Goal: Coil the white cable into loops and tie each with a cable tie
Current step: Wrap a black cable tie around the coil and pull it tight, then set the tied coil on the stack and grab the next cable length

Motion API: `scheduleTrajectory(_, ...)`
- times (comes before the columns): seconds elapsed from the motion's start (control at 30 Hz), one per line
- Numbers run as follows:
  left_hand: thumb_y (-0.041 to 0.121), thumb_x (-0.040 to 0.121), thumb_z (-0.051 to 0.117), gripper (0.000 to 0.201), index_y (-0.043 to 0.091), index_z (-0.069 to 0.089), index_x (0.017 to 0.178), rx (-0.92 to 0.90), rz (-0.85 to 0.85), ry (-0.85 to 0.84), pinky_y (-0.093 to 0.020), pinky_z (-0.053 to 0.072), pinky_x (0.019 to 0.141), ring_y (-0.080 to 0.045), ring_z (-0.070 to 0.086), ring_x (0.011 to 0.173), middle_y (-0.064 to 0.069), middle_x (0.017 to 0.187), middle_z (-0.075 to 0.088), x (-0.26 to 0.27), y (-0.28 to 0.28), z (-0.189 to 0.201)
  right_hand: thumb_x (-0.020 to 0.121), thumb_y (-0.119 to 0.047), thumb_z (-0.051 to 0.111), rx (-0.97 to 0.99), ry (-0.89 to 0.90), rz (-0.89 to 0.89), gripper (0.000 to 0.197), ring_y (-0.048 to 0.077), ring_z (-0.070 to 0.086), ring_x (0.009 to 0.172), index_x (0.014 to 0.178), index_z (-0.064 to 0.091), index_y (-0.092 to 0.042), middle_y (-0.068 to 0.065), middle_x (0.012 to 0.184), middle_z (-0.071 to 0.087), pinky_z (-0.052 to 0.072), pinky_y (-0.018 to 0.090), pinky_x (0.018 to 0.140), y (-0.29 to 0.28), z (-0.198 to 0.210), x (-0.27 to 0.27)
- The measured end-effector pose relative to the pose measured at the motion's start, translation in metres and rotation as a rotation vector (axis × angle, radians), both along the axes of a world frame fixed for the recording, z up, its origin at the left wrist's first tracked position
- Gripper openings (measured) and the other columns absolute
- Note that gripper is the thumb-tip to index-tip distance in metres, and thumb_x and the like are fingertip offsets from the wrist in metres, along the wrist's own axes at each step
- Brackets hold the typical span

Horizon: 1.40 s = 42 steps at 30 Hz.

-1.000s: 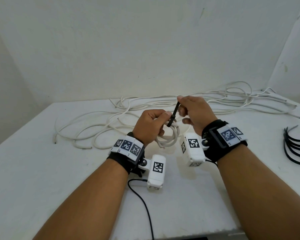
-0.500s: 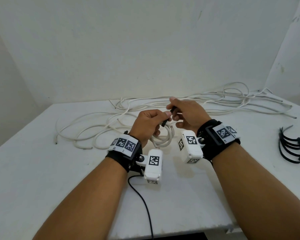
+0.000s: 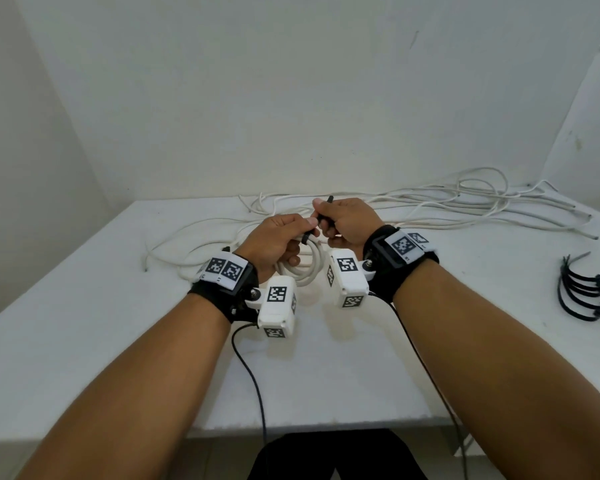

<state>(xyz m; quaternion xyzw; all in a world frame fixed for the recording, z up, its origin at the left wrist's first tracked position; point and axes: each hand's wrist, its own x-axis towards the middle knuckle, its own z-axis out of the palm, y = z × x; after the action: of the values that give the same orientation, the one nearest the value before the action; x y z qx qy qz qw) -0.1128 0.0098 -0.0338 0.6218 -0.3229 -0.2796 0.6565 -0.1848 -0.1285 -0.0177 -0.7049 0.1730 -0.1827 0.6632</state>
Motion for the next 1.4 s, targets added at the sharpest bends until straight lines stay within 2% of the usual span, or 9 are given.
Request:
scheduleTrajectory(0.2, 0.037, 0.094, 0.061, 0.036, 0.008, 0.069, 0.074, -0.020, 0.258, 0.023, -0.021, 0.040, 0.043, -0.009, 0.029, 0.041, 0.005, 0.047, 0.041, 0.027, 0.055, 0.004, 0.100, -0.037, 0.047, -0.047, 0.219, 0.120, 0.040, 0.015, 0.053, 0.058, 0.084, 0.071, -0.009, 0.001, 0.068, 0.065, 0.037, 0.027, 0.055, 0.029, -0.010, 0.002)
scheduleTrajectory(0.33, 0.031, 0.098, 0.051, 0.026, 0.011, 0.060, 0.084, -0.020, 0.372, 0.047, -0.025, 0.037, 0.050, -0.010, 0.028, 0.039, 0.003, 0.050, 0.037, 0.054, 0.084, 0.011, 0.099, -0.027, 0.052, -0.673, 0.563, 0.296, 0.028, 0.023, 0.061, 0.088, 0.103, 0.068, -0.004, 0.010, 0.101, 0.068, 0.047, 0.031, 0.072, 0.057, -0.019, -0.005)
scheduleTrajectory(0.47, 0.007, 0.095, 0.040, 0.016, 0.012, 0.049, 0.083, 0.045, 0.480, -0.104, -0.022, 0.029, 0.050, -0.011, 0.037, 0.052, -0.004, 0.066, 0.045, 0.075, 0.098, 0.017, 0.085, -0.063, 0.060, -1.051, 0.689, 0.283, 0.066, 0.028, 0.046, 0.130, 0.134, 0.056, -0.020, 0.006, 0.140, 0.051, 0.039, 0.040, 0.107, 0.079, -0.029, -0.004)
scheduleTrajectory(0.57, 0.008, 0.092, 0.046, 0.021, 0.012, 0.048, 0.113, 0.247, 0.515, -0.296, -0.025, 0.038, 0.060, -0.015, 0.047, 0.065, -0.003, 0.077, 0.054, 0.092, 0.108, 0.014, 0.067, -0.086, 0.056, -1.066, 0.812, 0.307, 0.112, 0.032, 0.023, 0.146, 0.155, 0.021, -0.026, 0.008, 0.161, 0.015, 0.030, 0.048, 0.115, 0.085, -0.037, 0.001)
scheduleTrajectory(0.67, 0.015, 0.094, 0.054, 0.034, 0.014, 0.042, 0.126, 0.422, 0.512, -0.450, -0.029, 0.043, 0.067, -0.019, 0.054, 0.080, -0.004, 0.099, 0.059, 0.110, 0.118, 0.010, 0.053, -0.097, 0.051, -1.117, 0.892, 0.323, 0.136, 0.032, 0.007, 0.151, 0.157, 0.000, -0.026, 0.008, 0.165, -0.003, 0.016, 0.052, 0.120, 0.083, -0.043, 0.007)
scheduleTrajectory(0.8, 0.017, 0.093, 0.060, 0.044, 0.010, 0.036, 0.128, 0.600, 0.516, -0.559, -0.027, 0.039, 0.059, -0.023, 0.056, 0.084, -0.009, 0.118, 0.061, 0.142, 0.125, 0.001, 0.039, -0.101, 0.051, -1.122, 0.929, 0.325, 0.148, 0.034, 0.006, 0.151, 0.156, -0.007, -0.031, 0.008, 0.165, -0.007, 0.017, 0.054, 0.119, 0.082, -0.047, 0.014)
scheduleTrajectory(0.9, 0.017, 0.090, 0.067, 0.044, 0.008, 0.041, 0.125, 0.660, 0.591, -0.624, -0.029, 0.043, 0.067, -0.027, 0.057, 0.089, -0.012, 0.119, 0.059, 0.168, 0.124, 0.004, 0.031, -0.099, 0.058, -1.091, 0.929, 0.326, 0.156, 0.033, -0.003, 0.151, 0.154, -0.013, -0.034, 0.005, 0.164, -0.015, 0.013, 0.053, 0.118, 0.082, -0.051, 0.018)
scheduleTrajectory(1.13, 0.017, 0.088, 0.063, 0.033, 0.011, 0.046, 0.115, 0.813, 0.715, -0.761, -0.038, 0.049, 0.081, -0.035, 0.059, 0.096, -0.017, 0.115, 0.061, 0.234, 0.118, 0.014, 0.043, -0.093, 0.064, -1.081, 0.959, 0.375, 0.153, 0.037, -0.019, 0.148, 0.152, -0.023, -0.028, 0.011, 0.160, -0.026, 0.001, 0.058, 0.118, 0.080, -0.055, 0.024)
scheduleTrajectory(1.4, 0.007, 0.088, 0.061, 0.039, 0.001, 0.052, 0.125, 1.133, 0.651, -0.843, -0.039, 0.049, 0.086, -0.037, 0.061, 0.109, -0.022, 0.119, 0.061, 0.269, 0.099, 0.001, 0.046, -0.087, 0.070, -1.000, 1.026, 0.429, 0.154, 0.036, -0.027, 0.145, 0.150, -0.028, -0.030, 0.008, 0.157, -0.035, -0.003, 0.058, 0.117, 0.080, -0.050, 0.029)
